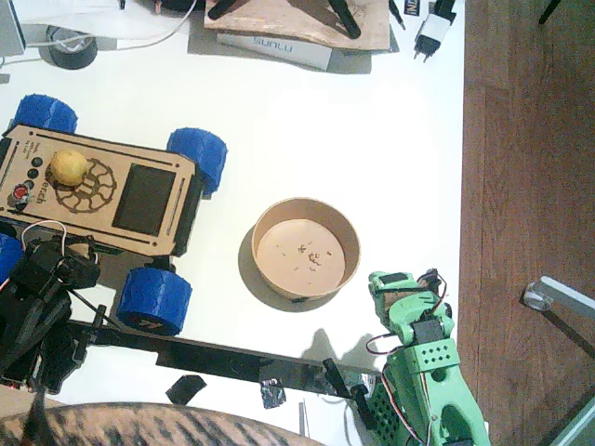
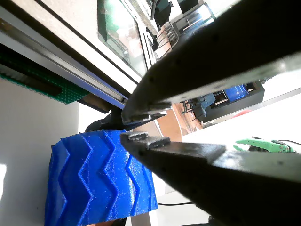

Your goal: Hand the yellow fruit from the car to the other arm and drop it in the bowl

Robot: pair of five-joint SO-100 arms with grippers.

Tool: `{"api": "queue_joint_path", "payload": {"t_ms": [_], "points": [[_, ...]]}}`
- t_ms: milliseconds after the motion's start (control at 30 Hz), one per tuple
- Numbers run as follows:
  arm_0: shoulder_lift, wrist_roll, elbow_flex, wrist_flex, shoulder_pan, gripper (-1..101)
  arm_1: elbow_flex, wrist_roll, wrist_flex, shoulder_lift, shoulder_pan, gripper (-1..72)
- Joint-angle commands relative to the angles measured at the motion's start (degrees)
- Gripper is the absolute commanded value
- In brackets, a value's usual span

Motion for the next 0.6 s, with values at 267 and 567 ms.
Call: {"api": "queue_joint_path", "payload": {"t_ms": [267, 567], "points": [[-1.76, -0.35, 4.83, 1.32, 0.35, 0, -0.18, -0.62, -1.49, 0.26, -0.53, 0.0], [-1.14, -0.35, 3.69, 0.18, 0.44, 0, -0.18, -0.62, -1.49, 0.26, -0.53, 0.0]]}}
